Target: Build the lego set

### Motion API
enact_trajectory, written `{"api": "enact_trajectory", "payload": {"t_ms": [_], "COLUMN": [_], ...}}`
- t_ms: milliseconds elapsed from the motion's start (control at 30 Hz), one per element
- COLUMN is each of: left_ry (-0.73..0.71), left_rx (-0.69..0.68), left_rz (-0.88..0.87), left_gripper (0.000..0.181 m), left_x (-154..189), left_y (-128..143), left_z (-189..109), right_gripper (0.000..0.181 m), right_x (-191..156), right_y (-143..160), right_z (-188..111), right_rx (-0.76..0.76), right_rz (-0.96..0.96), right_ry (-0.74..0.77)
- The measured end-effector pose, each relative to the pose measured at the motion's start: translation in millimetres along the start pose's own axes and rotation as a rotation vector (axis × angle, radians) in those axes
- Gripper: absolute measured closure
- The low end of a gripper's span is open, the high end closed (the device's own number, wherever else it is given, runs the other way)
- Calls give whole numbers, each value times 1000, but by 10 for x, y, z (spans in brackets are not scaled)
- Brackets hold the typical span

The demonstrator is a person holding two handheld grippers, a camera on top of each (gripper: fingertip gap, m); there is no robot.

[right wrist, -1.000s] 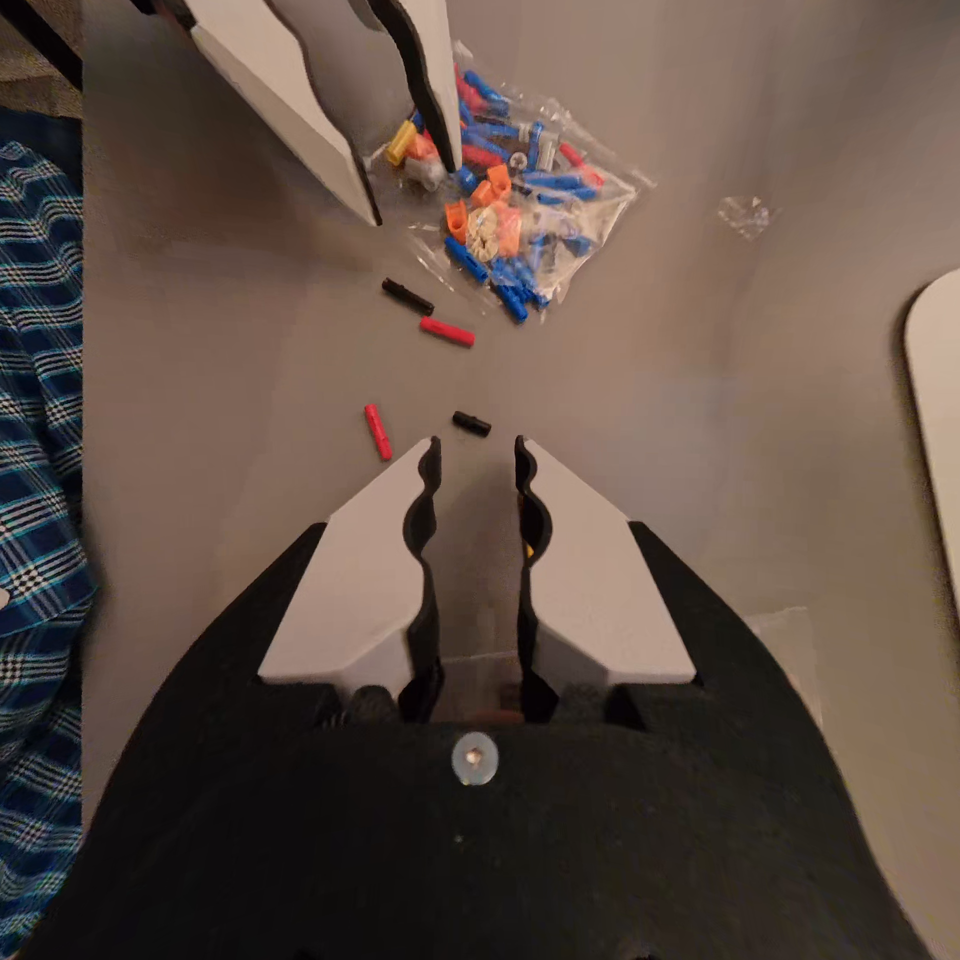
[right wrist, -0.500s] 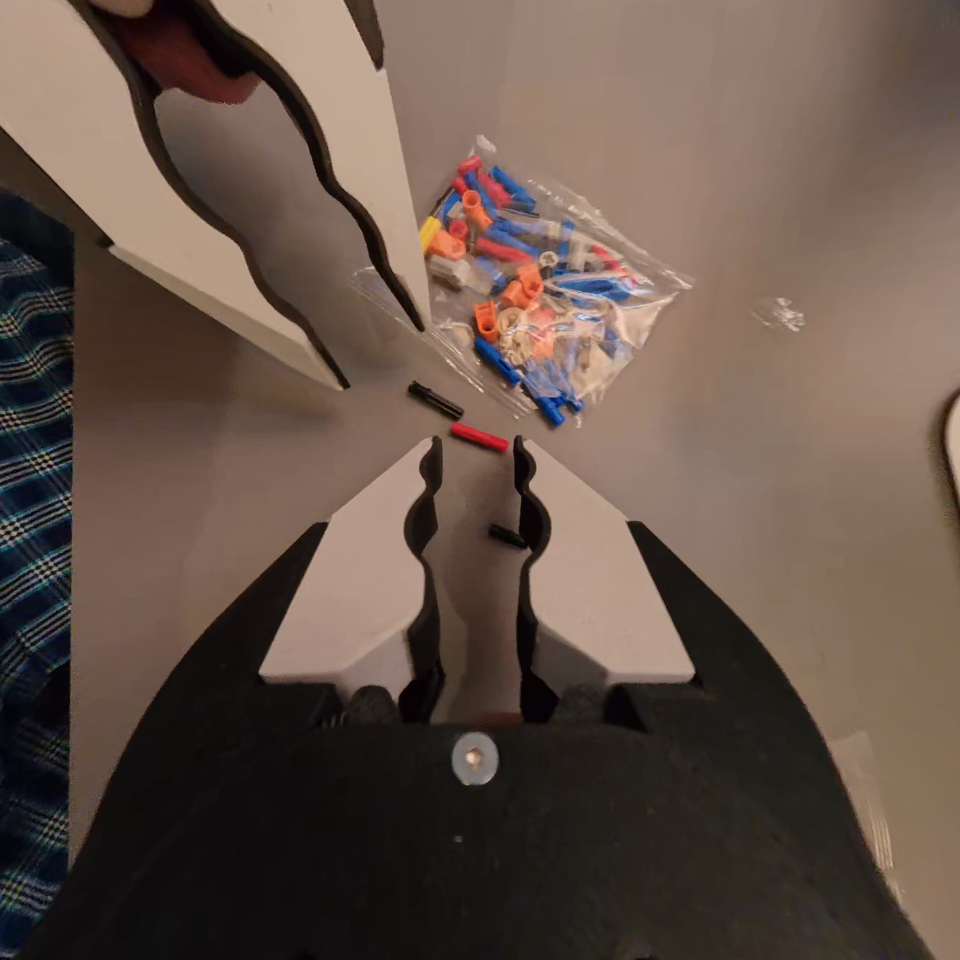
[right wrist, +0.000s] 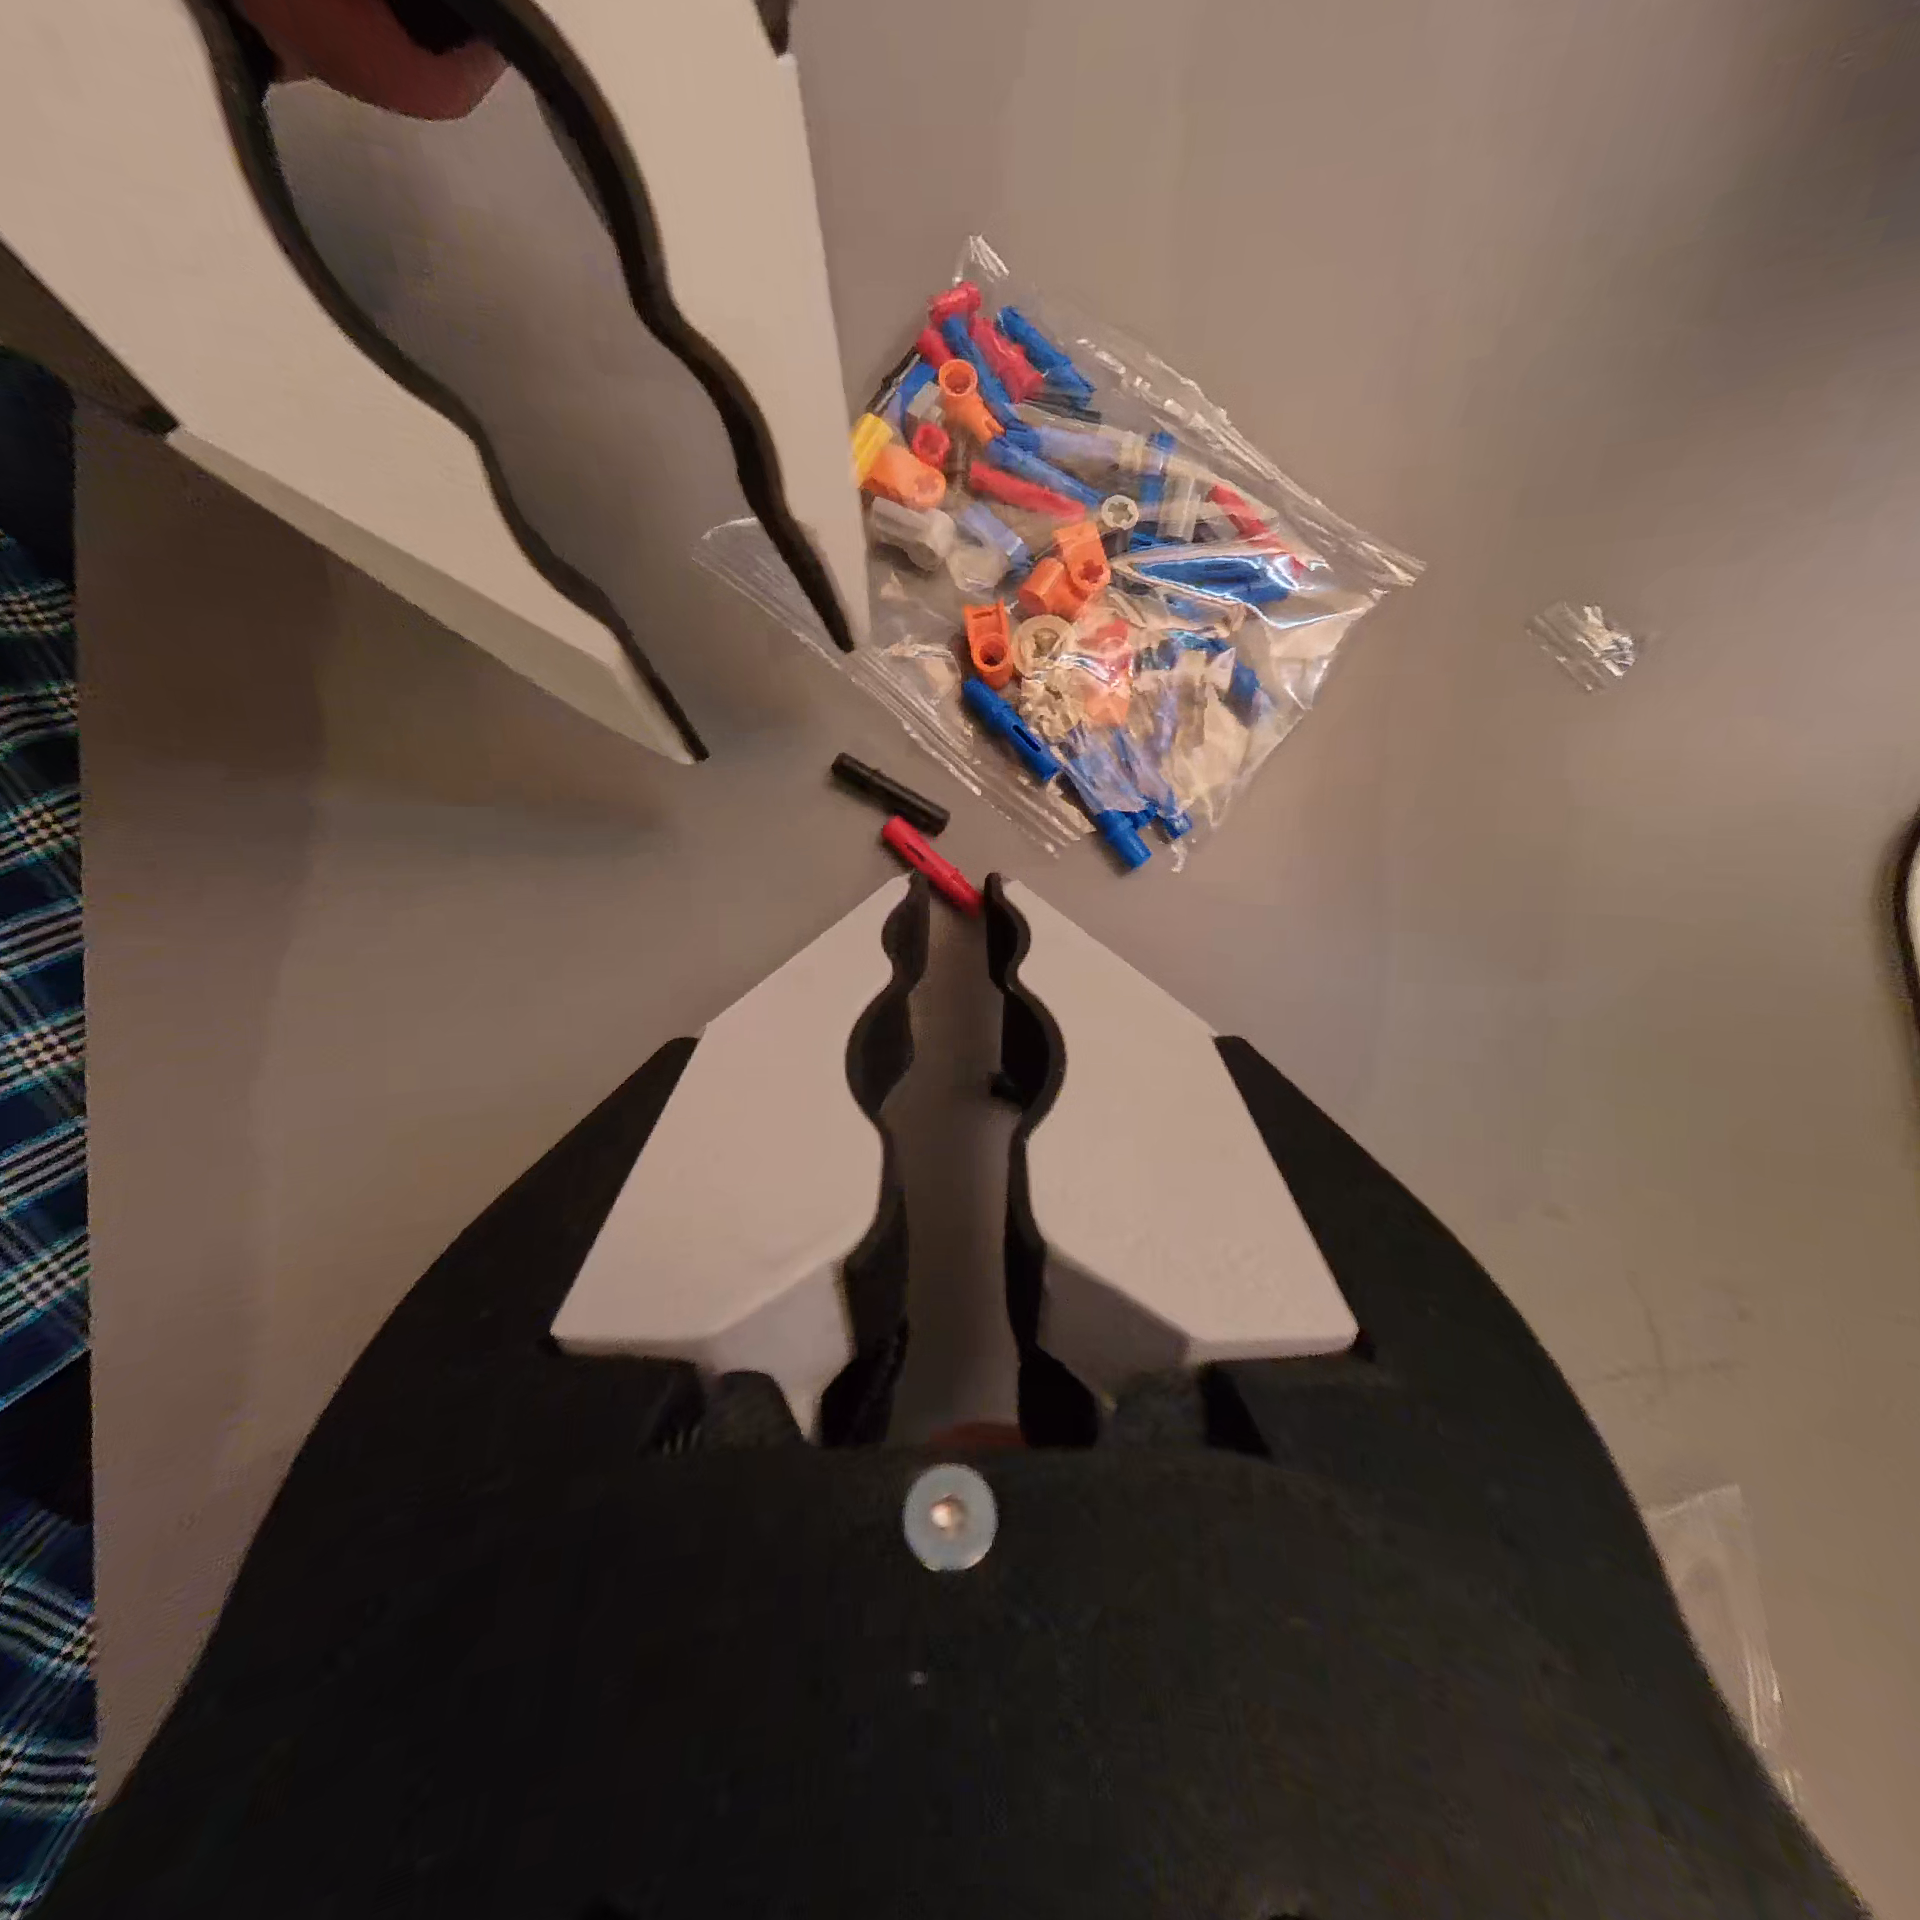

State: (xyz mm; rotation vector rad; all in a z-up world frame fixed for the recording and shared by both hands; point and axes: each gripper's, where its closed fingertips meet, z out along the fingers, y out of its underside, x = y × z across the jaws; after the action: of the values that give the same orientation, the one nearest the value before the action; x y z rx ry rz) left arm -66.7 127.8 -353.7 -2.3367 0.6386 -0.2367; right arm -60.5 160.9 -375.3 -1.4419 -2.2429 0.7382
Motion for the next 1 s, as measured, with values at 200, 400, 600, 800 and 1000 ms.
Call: {"api": "enact_trajectory", "payload": {"t_ms": [200, 400, 600, 800, 1000], "left_ry": [-10, -23, -24, -47, -89], "left_rx": [-31, -53, -40, -5, 23], "left_rz": [16, 23, 26, -24, -44], "left_gripper": [156, 156, 156, 162, 145], "left_x": [-38, -61, -86, -246, -507], "left_y": [41, 88, 74, 20, -16], "left_z": [27, 54, 74, -79, -136], "right_gripper": [172, 178, 179, 179, 179], "right_x": [-44, -71, -101, -143, -194], "right_y": [-31, -47, 1, 23, 34], "right_z": [-18, 33, -13, -159, -248], "right_rx": [7, -9, -8, 11, 41], "right_rz": [-17, -34, -22, -4, 17], "right_ry": [-7, -35, -32, -13, -9]}}
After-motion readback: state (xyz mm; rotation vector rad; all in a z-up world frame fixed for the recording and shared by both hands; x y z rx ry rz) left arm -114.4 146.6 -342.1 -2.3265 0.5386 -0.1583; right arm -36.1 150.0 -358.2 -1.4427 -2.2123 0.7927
